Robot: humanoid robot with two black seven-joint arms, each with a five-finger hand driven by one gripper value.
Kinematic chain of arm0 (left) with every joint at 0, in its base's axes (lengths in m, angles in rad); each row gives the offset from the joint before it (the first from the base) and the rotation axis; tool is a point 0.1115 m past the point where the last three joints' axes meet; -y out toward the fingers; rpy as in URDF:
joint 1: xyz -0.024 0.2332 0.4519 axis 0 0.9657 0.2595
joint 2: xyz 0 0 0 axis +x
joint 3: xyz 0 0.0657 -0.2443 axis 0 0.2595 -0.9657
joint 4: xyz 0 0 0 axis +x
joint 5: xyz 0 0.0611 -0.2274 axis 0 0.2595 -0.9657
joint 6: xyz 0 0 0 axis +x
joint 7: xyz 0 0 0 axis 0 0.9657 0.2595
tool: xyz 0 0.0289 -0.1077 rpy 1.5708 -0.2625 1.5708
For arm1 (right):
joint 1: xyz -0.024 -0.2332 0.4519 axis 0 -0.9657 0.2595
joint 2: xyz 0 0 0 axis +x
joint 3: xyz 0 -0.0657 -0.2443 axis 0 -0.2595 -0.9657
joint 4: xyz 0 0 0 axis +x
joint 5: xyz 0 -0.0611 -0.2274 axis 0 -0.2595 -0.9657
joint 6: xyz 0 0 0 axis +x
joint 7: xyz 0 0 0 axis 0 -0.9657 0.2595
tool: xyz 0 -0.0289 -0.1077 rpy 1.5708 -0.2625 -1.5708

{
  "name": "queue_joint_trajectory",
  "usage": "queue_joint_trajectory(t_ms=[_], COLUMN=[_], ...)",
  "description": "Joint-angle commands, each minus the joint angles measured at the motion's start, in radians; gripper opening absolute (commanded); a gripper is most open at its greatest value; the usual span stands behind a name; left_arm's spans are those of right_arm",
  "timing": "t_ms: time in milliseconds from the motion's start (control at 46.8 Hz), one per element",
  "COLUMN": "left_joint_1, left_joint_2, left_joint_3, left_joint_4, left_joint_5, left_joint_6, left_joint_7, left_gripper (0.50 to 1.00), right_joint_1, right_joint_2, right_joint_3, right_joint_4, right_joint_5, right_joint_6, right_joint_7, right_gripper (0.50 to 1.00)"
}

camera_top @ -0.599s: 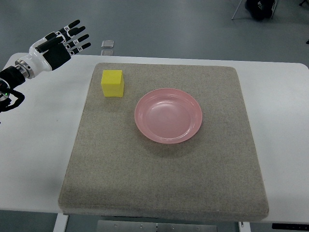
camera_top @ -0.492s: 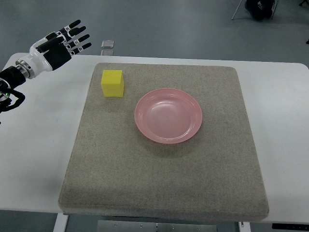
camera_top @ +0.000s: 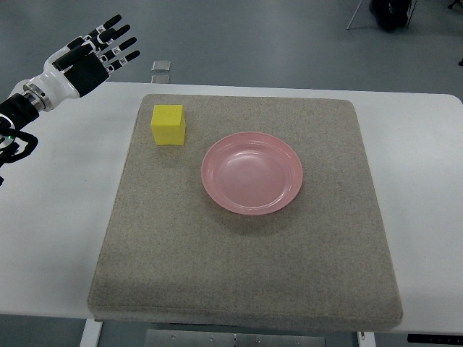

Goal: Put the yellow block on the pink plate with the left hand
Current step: 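Move the left hand over the table toward the yellow cube, then lower the left hand onto the yellow cube and close fingers around it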

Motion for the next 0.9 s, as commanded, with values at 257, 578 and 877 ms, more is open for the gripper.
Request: queue_joint_trajectory(t_ms=[257, 578, 877], left_joint_1=[-0.032, -0.121, -0.203], left_joint_2=[-0.002, 0.001, 0.003], left_joint_3=[0.004, 0.013, 0.016], left_joint_4=[0.006, -0.017, -0.077], left_joint_5=[0.317, 0.842, 1.259], left_joint_6=[-0.004, 0.001, 0.01], left_joint_7=[-0.133, -0.189, -0.192], left_gripper=[0.994, 0.994, 0.992], right_joint_1=[0.0, 0.0, 0.0], right_joint_2=[0.0, 0.0, 0.0], right_joint_3=[0.0, 0.0, 0.0], right_joint_4=[0.0, 0.0, 0.0], right_joint_5=[0.0, 0.0, 0.0], right_joint_6=[0.0, 0.0, 0.0], right_joint_7=[0.0, 0.0, 0.0], right_gripper=[0.924, 0.924, 0.924])
